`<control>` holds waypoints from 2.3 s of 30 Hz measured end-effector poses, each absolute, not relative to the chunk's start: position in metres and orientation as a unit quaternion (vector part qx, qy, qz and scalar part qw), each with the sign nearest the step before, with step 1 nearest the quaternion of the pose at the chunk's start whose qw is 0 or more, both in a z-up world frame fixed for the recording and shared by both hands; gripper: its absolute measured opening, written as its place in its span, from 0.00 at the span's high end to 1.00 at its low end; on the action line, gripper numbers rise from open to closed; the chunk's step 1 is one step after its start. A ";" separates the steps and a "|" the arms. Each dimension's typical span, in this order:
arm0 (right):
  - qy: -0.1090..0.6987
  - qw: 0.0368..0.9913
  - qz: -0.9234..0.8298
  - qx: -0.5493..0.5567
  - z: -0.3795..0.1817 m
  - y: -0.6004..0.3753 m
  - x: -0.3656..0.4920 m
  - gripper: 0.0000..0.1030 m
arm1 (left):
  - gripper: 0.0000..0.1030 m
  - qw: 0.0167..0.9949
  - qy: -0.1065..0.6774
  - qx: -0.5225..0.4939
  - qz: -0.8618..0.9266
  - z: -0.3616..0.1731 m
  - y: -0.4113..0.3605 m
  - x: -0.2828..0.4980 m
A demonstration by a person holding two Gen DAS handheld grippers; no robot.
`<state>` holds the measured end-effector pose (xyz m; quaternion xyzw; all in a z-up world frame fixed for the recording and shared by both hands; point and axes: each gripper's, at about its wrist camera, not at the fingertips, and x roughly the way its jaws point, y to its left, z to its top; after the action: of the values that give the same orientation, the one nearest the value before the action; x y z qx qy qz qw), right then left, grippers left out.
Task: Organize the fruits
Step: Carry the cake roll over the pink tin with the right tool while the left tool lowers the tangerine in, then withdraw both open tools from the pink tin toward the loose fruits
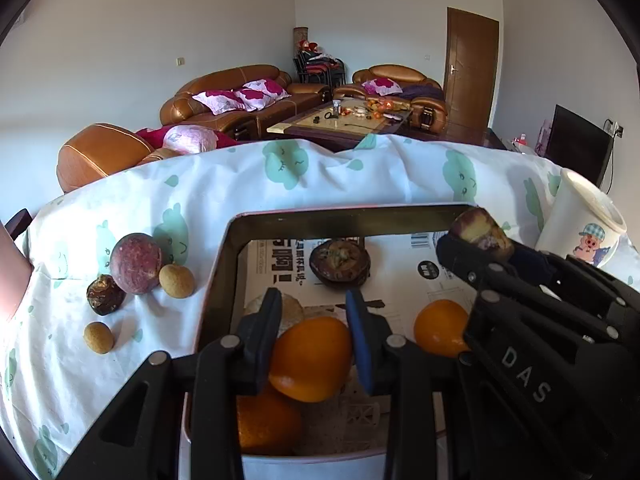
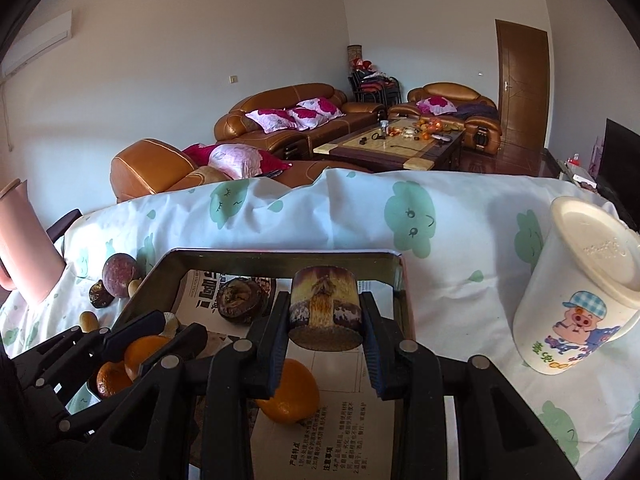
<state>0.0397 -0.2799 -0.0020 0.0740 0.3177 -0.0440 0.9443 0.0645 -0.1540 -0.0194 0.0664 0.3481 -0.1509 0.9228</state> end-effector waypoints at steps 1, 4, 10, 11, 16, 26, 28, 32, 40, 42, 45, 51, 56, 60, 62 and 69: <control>0.321 0.943 -0.037 0.080 -0.003 -0.281 0.040 0.65 | 0.65 0.923 0.348 0.067 -0.152 -0.019 -0.154 0.064; 0.328 0.940 -0.020 0.090 -0.006 -0.283 0.041 0.65 | 0.64 0.925 0.343 0.070 -0.150 -0.018 -0.155 0.061; 0.320 0.940 0.017 0.115 -0.003 -0.281 0.036 0.35 | 0.24 0.935 0.307 0.093 -0.149 -0.010 -0.161 0.044; 0.312 0.943 0.017 0.117 0.000 -0.280 0.034 0.33 | 0.16 0.937 0.299 0.093 -0.153 -0.007 -0.161 0.040; 0.257 0.959 -0.024 0.117 0.016 -0.286 0.016 0.31 | 0.00 0.951 0.254 0.091 -0.151 0.011 -0.155 0.024; 0.171 0.974 -0.113 0.093 0.032 -0.287 -0.012 0.23 | 0.00 0.963 0.240 0.081 -0.087 0.011 -0.113 0.022; 0.173 0.974 -0.115 0.087 0.031 -0.285 -0.011 0.23 | 0.00 0.964 0.242 0.077 -0.073 0.009 -0.103 0.024; 0.172 0.975 -0.122 0.067 0.028 -0.276 -0.011 0.23 | 0.00 0.967 0.243 0.067 -0.049 0.004 -0.086 0.027; 0.161 0.977 -0.137 0.041 0.028 -0.258 -0.021 0.23 | 0.00 0.963 0.259 0.055 -0.049 0.001 -0.071 0.029; 0.160 0.977 -0.137 0.042 0.027 -0.254 -0.024 0.23 | 0.00 0.962 0.262 0.055 -0.048 0.000 -0.067 0.029; 0.155 0.976 -0.146 0.038 0.028 -0.247 -0.030 0.23 | 0.00 0.962 0.261 0.058 -0.047 0.000 -0.063 0.026; 0.154 0.976 -0.150 0.040 0.028 -0.232 -0.043 0.23 | 0.00 0.963 0.259 0.067 -0.046 0.001 -0.049 0.021; 0.161 0.975 -0.144 0.048 0.027 -0.215 -0.045 0.23 | 0.00 0.962 0.261 0.066 -0.041 0.001 -0.033 0.020; 0.169 0.975 -0.134 0.057 0.024 -0.201 -0.043 0.23 | 0.00 0.963 0.258 0.071 -0.033 0.001 -0.020 0.020; 0.172 0.976 -0.124 0.057 0.024 -0.192 -0.041 0.23 | 0.00 0.963 0.256 0.079 -0.027 0.001 -0.013 0.021; 0.179 0.979 -0.090 0.043 0.023 -0.150 -0.031 0.23 | 0.00 0.962 0.259 0.083 0.012 0.000 0.034 0.038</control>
<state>-0.0307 -0.1500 0.0227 0.0431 0.1789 -0.0905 0.9788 0.0382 0.0339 0.0002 0.0829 0.2592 0.0121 0.9622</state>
